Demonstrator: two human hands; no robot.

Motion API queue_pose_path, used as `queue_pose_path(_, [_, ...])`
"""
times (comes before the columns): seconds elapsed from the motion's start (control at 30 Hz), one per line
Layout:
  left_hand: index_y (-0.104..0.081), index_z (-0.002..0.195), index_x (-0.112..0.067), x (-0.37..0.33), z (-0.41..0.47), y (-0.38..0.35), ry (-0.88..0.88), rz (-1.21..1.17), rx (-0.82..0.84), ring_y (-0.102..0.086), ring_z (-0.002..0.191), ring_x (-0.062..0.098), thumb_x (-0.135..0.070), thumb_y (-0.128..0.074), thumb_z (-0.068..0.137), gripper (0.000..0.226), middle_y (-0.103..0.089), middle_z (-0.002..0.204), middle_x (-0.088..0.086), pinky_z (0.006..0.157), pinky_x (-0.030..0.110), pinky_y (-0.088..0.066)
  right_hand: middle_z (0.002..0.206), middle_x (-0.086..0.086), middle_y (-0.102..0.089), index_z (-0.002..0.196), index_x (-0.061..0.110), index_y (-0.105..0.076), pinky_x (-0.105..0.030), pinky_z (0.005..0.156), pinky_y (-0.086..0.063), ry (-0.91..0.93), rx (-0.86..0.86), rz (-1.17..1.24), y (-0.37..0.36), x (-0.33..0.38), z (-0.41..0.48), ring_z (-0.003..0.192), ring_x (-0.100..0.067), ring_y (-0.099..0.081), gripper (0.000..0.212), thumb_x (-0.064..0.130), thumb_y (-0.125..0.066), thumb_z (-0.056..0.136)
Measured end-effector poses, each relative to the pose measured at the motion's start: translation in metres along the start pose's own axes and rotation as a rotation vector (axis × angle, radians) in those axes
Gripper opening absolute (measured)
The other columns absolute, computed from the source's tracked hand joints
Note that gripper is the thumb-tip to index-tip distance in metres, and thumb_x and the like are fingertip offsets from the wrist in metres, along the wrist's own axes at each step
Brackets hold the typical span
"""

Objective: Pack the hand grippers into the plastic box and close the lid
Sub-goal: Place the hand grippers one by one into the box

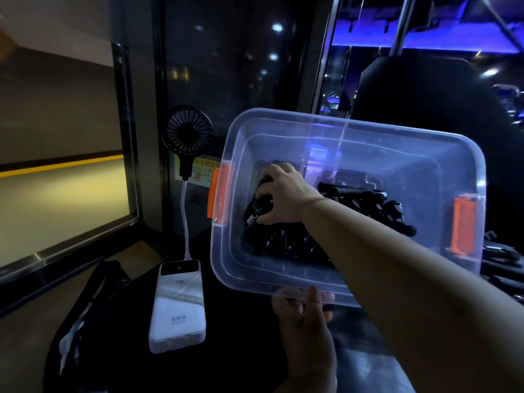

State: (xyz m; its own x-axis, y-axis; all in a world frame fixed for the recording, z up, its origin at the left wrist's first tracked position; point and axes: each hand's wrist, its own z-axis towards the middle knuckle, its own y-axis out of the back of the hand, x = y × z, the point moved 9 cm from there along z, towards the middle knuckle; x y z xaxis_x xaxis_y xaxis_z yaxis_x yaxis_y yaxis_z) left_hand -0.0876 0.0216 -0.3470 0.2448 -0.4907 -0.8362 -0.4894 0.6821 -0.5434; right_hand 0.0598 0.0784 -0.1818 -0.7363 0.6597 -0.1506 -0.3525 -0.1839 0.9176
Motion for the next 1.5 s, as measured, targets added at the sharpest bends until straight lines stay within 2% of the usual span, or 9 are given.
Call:
queue_pose_path(0.07, [-0.042, 0.094, -0.015, 0.000, 0.001, 0.000, -0.005, -0.006, 0.005, -0.069, 0.077, 0.013, -0.012, -0.054, 0.094, 0.012, -0.071, 0.086, 0.009, 0.062, 0.023, -0.047, 0.135, 0.000, -0.033, 0.117, 0.027, -0.061, -0.039, 0.107, -0.036, -0.050, -0.018, 0.069, -0.002, -0.005, -0.001, 0.127, -0.026, -0.033, 0.075, 0.064, -0.077, 0.055])
queue_pose_path(0.2, [-0.042, 0.094, -0.013, 0.001, 0.001, -0.001, 0.004, -0.031, 0.018, -0.070, 0.076, 0.013, -0.010, -0.054, 0.094, 0.013, -0.071, 0.081, 0.006, 0.063, 0.023, -0.047, 0.145, -0.002, -0.024, 0.139, 0.022, -0.033, -0.037, 0.102, -0.041, -0.187, -0.016, 0.218, -0.007, -0.016, -0.007, 0.128, -0.028, -0.041, 0.108, 0.061, -0.082, 0.051])
queue_pose_path(0.3, [-0.042, 0.094, -0.012, 0.001, 0.000, -0.001, 0.011, -0.034, 0.027, -0.070, 0.078, 0.012, -0.010, -0.054, 0.093, 0.013, -0.072, 0.083, 0.007, 0.067, 0.025, -0.045, 0.153, -0.001, -0.018, 0.148, 0.022, -0.015, -0.039, 0.105, -0.035, -0.217, -0.006, 0.233, -0.010, -0.018, -0.009, 0.132, -0.032, -0.039, 0.122, 0.059, -0.083, 0.055])
queue_pose_path(0.4, [-0.042, 0.096, -0.011, 0.002, 0.000, 0.000, 0.019, -0.037, 0.028, -0.069, 0.078, 0.012, -0.010, -0.056, 0.093, 0.014, -0.071, 0.085, 0.007, 0.069, 0.026, -0.045, 0.156, 0.002, -0.016, 0.151, 0.022, -0.008, -0.041, 0.107, -0.033, -0.249, 0.001, 0.255, -0.013, -0.022, -0.008, 0.132, -0.035, -0.039, 0.128, 0.061, -0.082, 0.054])
queue_pose_path(0.67, [-0.042, 0.092, -0.015, 0.002, 0.001, 0.000, 0.007, -0.064, 0.009, -0.070, 0.077, 0.015, -0.011, -0.053, 0.094, 0.012, -0.071, 0.081, 0.006, 0.066, 0.027, -0.044, 0.158, 0.009, -0.011, 0.150, 0.029, -0.006, -0.041, 0.108, -0.035, -0.232, 0.034, 0.265, -0.021, -0.026, -0.003, 0.133, -0.028, -0.042, 0.130, 0.071, -0.077, 0.049])
queue_pose_path(0.9, [-0.042, 0.093, -0.011, 0.003, 0.004, 0.000, -0.010, -0.080, 0.011, -0.070, 0.074, 0.016, -0.009, -0.053, 0.094, 0.012, -0.071, 0.077, 0.006, 0.061, 0.025, -0.045, 0.158, 0.008, -0.012, 0.151, 0.023, -0.008, -0.039, 0.108, -0.030, -0.180, 0.071, 0.215, -0.017, -0.017, -0.003, 0.134, -0.025, -0.037, 0.124, 0.064, -0.079, 0.058])
queue_pose_path(1.07, [-0.041, 0.092, -0.013, 0.005, 0.005, -0.001, -0.019, -0.070, 0.013, -0.070, 0.074, 0.017, -0.010, -0.052, 0.095, 0.012, -0.072, 0.078, 0.009, 0.057, 0.020, -0.047, 0.155, 0.008, -0.021, 0.149, 0.023, -0.015, -0.043, 0.107, -0.028, -0.117, 0.076, 0.079, -0.020, -0.005, 0.002, 0.132, -0.022, -0.042, 0.115, 0.067, -0.073, 0.061])
queue_pose_path(1.2, [-0.041, 0.092, -0.013, 0.005, 0.006, -0.001, -0.030, -0.073, 0.008, -0.070, 0.074, 0.018, -0.010, -0.052, 0.095, 0.012, -0.072, 0.081, 0.012, 0.054, 0.013, -0.047, 0.155, 0.008, -0.024, 0.149, 0.024, -0.016, -0.042, 0.108, -0.029, -0.102, 0.081, 0.089, -0.025, -0.003, 0.005, 0.133, -0.021, -0.041, 0.114, 0.069, -0.072, 0.061])
queue_pose_path(1.5, [-0.042, 0.094, -0.011, 0.003, 0.004, 0.001, -0.027, -0.074, 0.001, -0.069, 0.071, 0.014, -0.009, -0.054, 0.094, 0.012, -0.072, 0.078, 0.010, 0.055, 0.019, -0.046, 0.149, 0.004, -0.039, 0.147, 0.026, -0.027, -0.033, 0.105, -0.032, -0.103, 0.049, 0.048, -0.018, -0.014, -0.003, 0.131, -0.020, -0.043, 0.102, 0.070, -0.070, 0.065])
